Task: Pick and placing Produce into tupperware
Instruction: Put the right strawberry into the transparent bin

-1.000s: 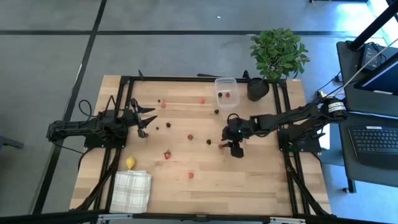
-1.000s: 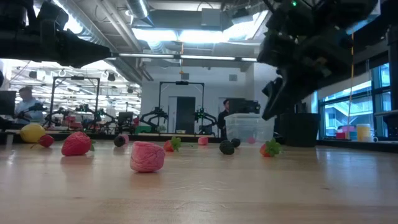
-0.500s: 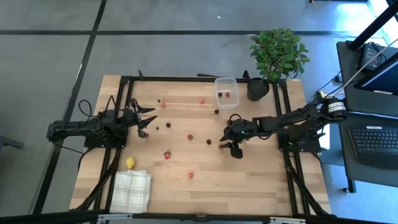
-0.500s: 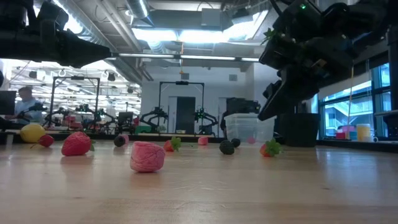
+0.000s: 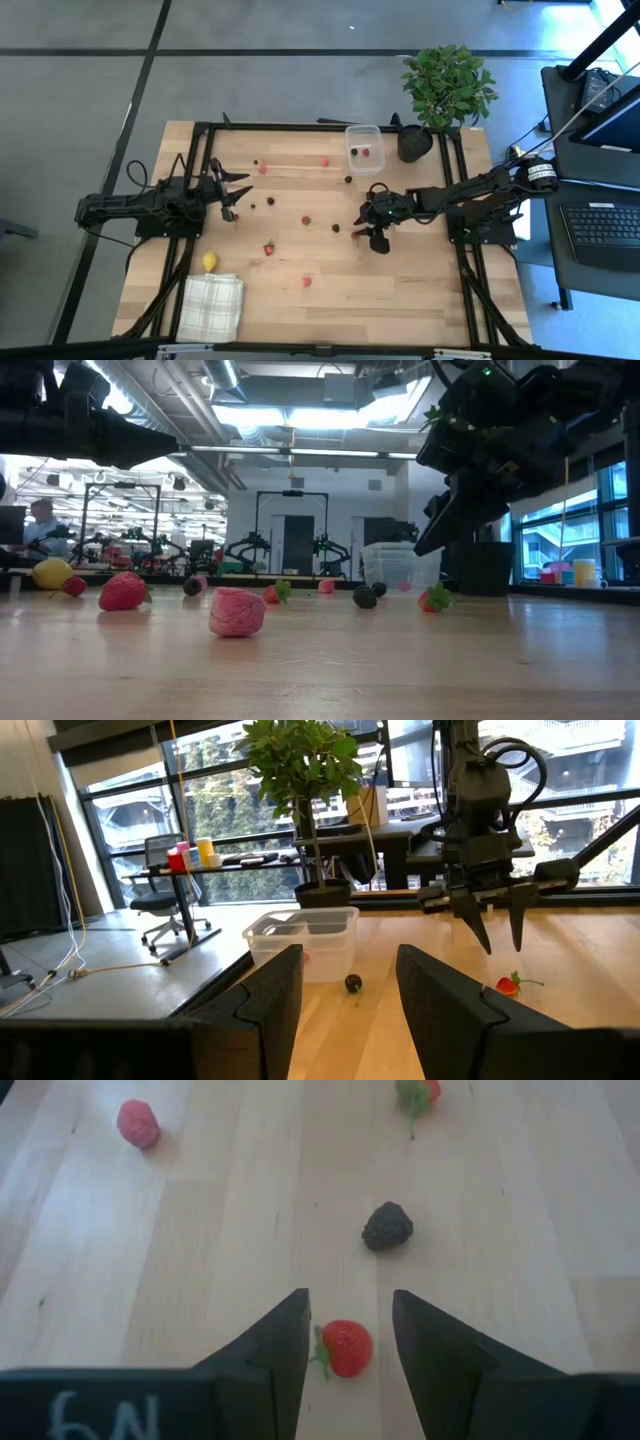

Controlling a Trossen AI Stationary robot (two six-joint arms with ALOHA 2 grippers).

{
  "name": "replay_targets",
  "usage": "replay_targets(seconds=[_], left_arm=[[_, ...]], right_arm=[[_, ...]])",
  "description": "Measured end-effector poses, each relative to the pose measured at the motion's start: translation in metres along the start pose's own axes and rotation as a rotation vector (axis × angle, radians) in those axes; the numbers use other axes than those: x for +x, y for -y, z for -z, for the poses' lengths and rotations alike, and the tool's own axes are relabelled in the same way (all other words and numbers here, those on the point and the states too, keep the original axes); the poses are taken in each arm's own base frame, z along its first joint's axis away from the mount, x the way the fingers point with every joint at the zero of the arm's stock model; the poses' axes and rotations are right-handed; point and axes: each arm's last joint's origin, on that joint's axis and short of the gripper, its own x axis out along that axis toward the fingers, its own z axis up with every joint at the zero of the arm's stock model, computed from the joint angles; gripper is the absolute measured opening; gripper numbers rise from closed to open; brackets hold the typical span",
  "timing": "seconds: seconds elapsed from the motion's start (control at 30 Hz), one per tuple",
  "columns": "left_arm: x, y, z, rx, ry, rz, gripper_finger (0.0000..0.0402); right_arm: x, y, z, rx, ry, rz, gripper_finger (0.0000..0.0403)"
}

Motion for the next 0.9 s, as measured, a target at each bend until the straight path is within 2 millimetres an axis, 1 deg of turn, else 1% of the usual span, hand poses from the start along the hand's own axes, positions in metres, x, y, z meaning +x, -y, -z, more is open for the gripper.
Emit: replay_targets(seconds=[0.7, 0.9], left_arm=[[0.0, 0.0, -0.0001, 0.0, 0.0, 0.0, 0.0157], [0.0, 0.0, 0.0, 0.0, 0.0, 0.0, 0.0157]], right_arm=[[0.0, 0.0002, 0.0004, -0.014, -0.004, 0.004, 0.0149], [0.0, 0.0002, 0.0005, -0.005, -0.006, 0.004, 0.0172]])
